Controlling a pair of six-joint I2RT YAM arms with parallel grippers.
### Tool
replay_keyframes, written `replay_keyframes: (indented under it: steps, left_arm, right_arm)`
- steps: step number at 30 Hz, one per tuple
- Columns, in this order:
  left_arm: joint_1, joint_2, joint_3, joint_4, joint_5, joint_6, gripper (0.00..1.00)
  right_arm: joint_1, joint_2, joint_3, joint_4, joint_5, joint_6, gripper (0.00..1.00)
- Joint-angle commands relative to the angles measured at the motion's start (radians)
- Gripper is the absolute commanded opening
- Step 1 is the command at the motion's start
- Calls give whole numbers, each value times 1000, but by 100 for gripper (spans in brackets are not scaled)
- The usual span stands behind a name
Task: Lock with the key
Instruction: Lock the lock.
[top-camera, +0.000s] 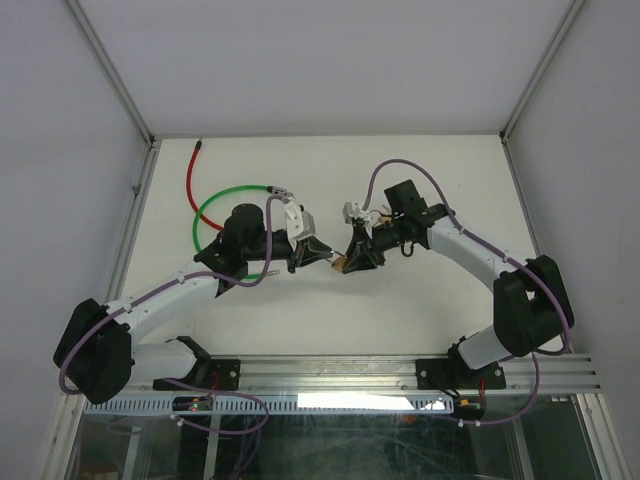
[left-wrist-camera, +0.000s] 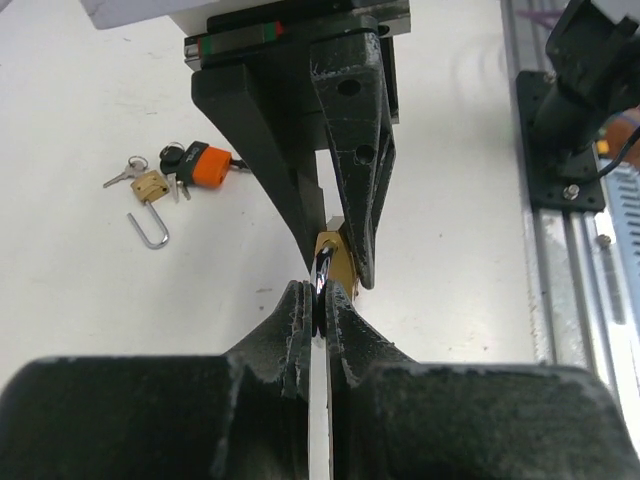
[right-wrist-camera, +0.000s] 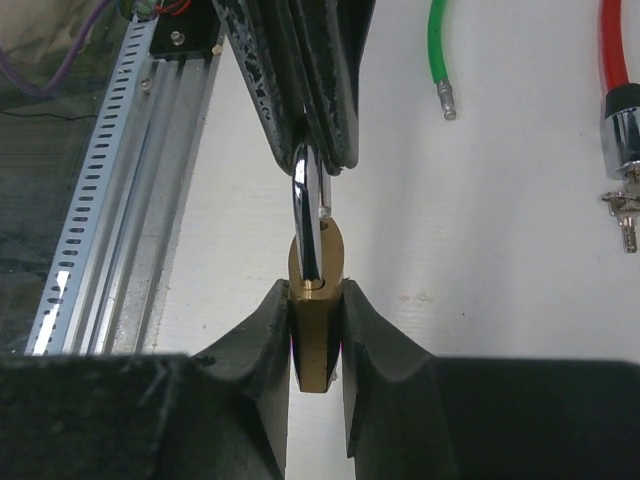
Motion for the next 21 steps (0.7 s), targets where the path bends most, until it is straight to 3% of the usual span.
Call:
replay_keyframes:
  steps: [1, 9, 21]
  left_arm:
    - [-38, 20, -34, 81, 67, 165, 0]
    - [-37, 65, -108, 159, 58, 255, 0]
    - [-33, 209, -163, 290, 70, 352, 0]
  right_arm:
    - [27, -37, -31, 275, 13, 57, 0]
    - [76, 41, -119, 496, 145, 72, 0]
    - [91, 169, -125, 562, 175, 73, 0]
